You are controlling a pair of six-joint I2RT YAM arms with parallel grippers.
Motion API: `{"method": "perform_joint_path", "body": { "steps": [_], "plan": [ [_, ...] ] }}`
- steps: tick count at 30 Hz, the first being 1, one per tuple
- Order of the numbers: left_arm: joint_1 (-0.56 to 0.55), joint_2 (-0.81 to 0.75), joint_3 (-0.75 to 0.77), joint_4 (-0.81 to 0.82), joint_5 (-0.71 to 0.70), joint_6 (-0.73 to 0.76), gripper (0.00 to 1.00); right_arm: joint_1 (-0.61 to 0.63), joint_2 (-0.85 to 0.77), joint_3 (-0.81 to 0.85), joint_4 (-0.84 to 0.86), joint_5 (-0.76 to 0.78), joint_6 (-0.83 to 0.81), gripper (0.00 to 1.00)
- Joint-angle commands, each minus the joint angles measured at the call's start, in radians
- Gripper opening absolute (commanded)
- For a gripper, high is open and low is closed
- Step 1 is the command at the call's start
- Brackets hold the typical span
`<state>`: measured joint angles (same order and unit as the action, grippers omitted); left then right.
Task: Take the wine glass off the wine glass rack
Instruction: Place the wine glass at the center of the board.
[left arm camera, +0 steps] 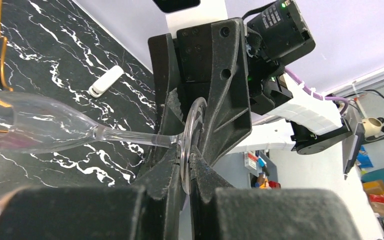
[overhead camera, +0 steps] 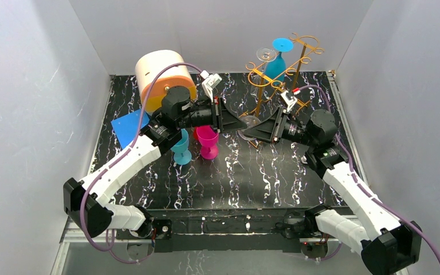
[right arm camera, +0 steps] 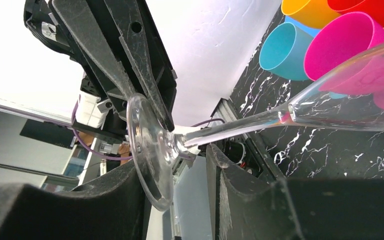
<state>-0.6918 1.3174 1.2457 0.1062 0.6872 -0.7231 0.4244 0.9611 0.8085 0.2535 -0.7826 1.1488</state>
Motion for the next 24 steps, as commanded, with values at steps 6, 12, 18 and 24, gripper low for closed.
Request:
{"method": "perform_joint_path", "body": {
  "steps": [6,12,18,24],
  "plan": [
    [-0.01,-0.074,-0.016,-0.003,-0.03,0.071,0.0,0.027,-0.056,-0.085,0.229,0.061,-0.096,0.4],
    [-0.011,-0.078,-0.02,-0.007,-0.045,0.063,0.0,0.049,-0.047,-0.13,0.295,0.089,-0.099,0.23],
    [-0.012,-0.083,-0.016,-0.026,-0.077,0.079,0.0,0.1,-0.05,-0.151,0.327,0.137,-0.156,0.13],
    [-0.011,-0.069,0.03,-0.078,-0.07,0.081,0.0,0.117,-0.064,-0.18,0.352,0.153,-0.2,0.01]
  ]
}}
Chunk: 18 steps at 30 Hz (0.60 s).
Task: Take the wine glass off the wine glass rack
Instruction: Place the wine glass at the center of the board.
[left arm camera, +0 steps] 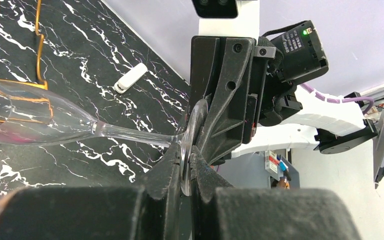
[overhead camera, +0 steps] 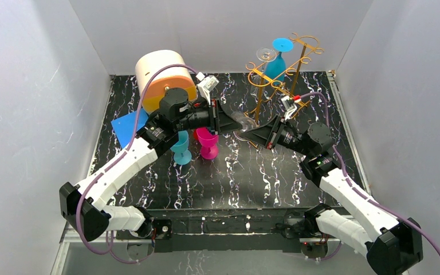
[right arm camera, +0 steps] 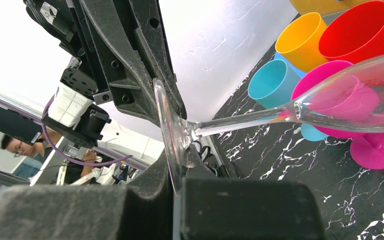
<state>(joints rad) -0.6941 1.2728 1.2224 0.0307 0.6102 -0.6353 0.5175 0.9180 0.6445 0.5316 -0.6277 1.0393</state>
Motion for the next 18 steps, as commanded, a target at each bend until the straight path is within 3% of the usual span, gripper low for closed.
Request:
{"method": "perform_joint_path", "body": {
  "steps": [1,3,10,18],
  "plan": [
    [-0.01,-0.025,0.056,-0.016,-0.001,-0.001,0.0,0.024,-0.022,-0.017,0.072,-0.003,-0.094,0.01],
    [-0.009,-0.041,0.058,-0.056,-0.052,0.017,0.05,0.024,-0.021,-0.017,0.07,-0.01,-0.102,0.01],
    [-0.009,-0.072,0.099,-0.192,-0.152,0.077,0.48,0.024,-0.012,-0.004,0.049,-0.034,-0.142,0.01],
    [-0.007,-0.126,0.136,-0.327,-0.395,0.128,0.76,0.028,0.017,0.054,-0.083,-0.118,-0.264,0.01]
  ]
}}
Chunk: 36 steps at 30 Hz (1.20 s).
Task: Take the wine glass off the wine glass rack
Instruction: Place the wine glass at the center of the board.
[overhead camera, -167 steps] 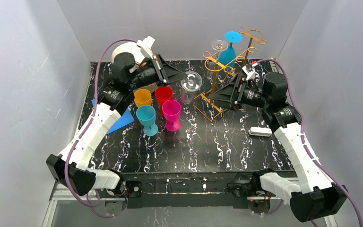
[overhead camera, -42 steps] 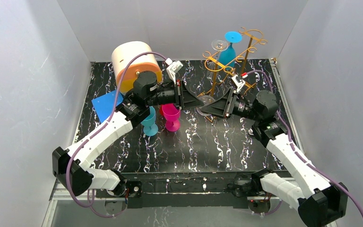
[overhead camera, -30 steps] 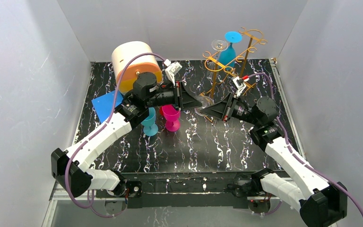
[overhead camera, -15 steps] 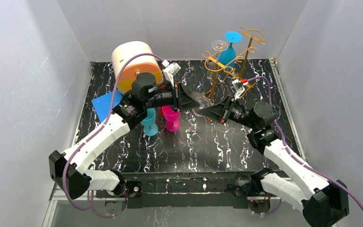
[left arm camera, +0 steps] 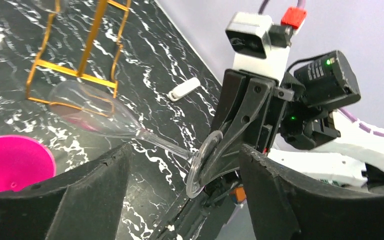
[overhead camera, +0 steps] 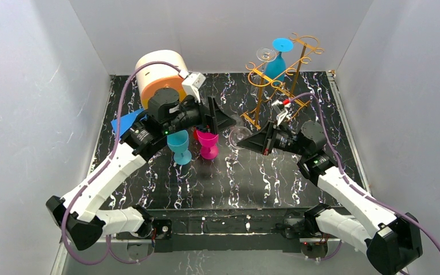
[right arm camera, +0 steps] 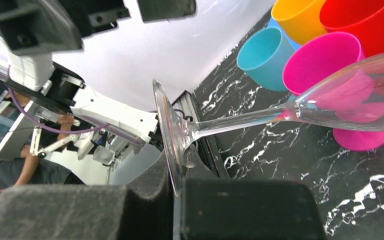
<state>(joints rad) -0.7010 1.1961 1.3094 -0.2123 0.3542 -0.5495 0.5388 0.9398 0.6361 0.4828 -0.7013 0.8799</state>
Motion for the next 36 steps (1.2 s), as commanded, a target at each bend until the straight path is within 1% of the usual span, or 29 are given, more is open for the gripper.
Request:
{"method": "perform_joint_path", "body": {
  "steps": [1,2,4,8,10,14,15,17,24,30,32,36],
  "plan": [
    [0.003,-0.045,0.062,-0.104,-0.156,0.045,0.86,0.006,-0.014,0.06,-0.041,-0.044,-0.122,0.01],
    [0.004,-0.041,0.075,-0.124,-0.172,0.046,0.9,0.009,-0.022,0.056,-0.046,-0.044,-0.144,0.01],
    [0.01,-0.03,0.093,-0.146,-0.181,0.051,0.95,0.01,-0.043,0.048,-0.059,-0.039,-0.19,0.01],
    [0.048,-0.017,0.114,-0.169,-0.173,0.041,0.98,0.015,-0.073,0.043,-0.111,-0.034,-0.291,0.01],
    [0.096,-0.011,0.121,-0.166,-0.12,0.025,0.98,0.02,-0.085,0.043,-0.142,-0.036,-0.34,0.01],
    [0.232,0.03,0.148,-0.155,0.063,-0.054,0.98,0.033,-0.116,0.031,-0.185,-0.039,-0.453,0.01],
    [0.251,0.045,0.162,-0.158,0.098,-0.068,0.98,0.04,-0.121,0.029,-0.199,-0.039,-0.496,0.01],
    [0.274,0.07,0.181,-0.159,0.149,-0.082,0.98,0.055,-0.127,0.025,-0.218,-0.049,-0.603,0.01],
    [0.334,0.107,0.168,-0.127,0.226,-0.145,0.98,0.125,-0.142,0.004,-0.288,-0.116,-1.012,0.01],
    [0.363,0.135,0.166,-0.16,0.246,-0.116,0.98,0.179,-0.168,-0.024,-0.407,-0.143,-1.434,0.01],
    [0.375,0.14,0.174,-0.178,0.249,-0.098,0.98,0.183,-0.176,-0.038,-0.412,-0.117,-1.498,0.01],
    [0.397,0.179,0.224,-0.243,0.272,-0.039,0.98,0.199,-0.164,-0.035,-0.479,-0.09,-1.643,0.01]
  ]
}}
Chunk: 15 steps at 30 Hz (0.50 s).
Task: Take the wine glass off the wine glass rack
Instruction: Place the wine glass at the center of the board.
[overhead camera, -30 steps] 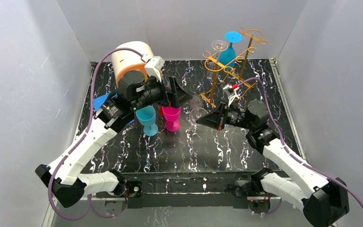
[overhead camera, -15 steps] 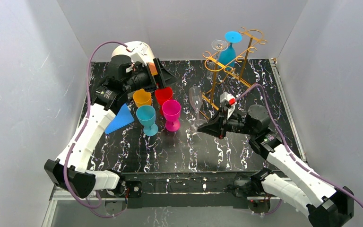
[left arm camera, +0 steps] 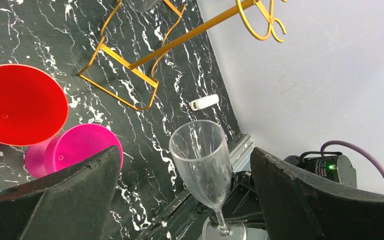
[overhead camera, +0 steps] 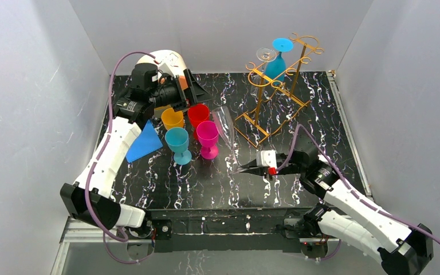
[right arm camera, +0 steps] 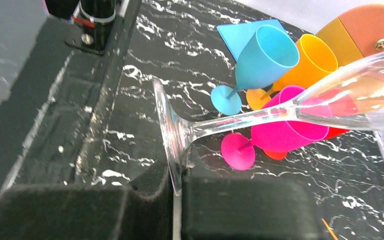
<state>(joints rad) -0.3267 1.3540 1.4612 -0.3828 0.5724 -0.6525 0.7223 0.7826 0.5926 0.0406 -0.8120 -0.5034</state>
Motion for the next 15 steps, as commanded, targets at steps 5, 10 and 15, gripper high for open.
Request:
{"method": "perform_joint_path", "body": {
  "steps": [5,10,15],
  "plan": [
    [0.047,0.082,0.14,-0.181,0.094,0.135,0.86,0.053,-0.02,-0.077,0.043,0.097,-0.444,0.01],
    [0.056,0.103,0.136,-0.167,0.222,0.158,0.76,0.09,-0.008,-0.081,0.022,0.204,-0.595,0.01],
    [0.056,0.074,0.102,-0.168,0.253,0.201,0.74,0.106,-0.036,-0.117,0.067,0.275,-0.674,0.01]
  ]
}}
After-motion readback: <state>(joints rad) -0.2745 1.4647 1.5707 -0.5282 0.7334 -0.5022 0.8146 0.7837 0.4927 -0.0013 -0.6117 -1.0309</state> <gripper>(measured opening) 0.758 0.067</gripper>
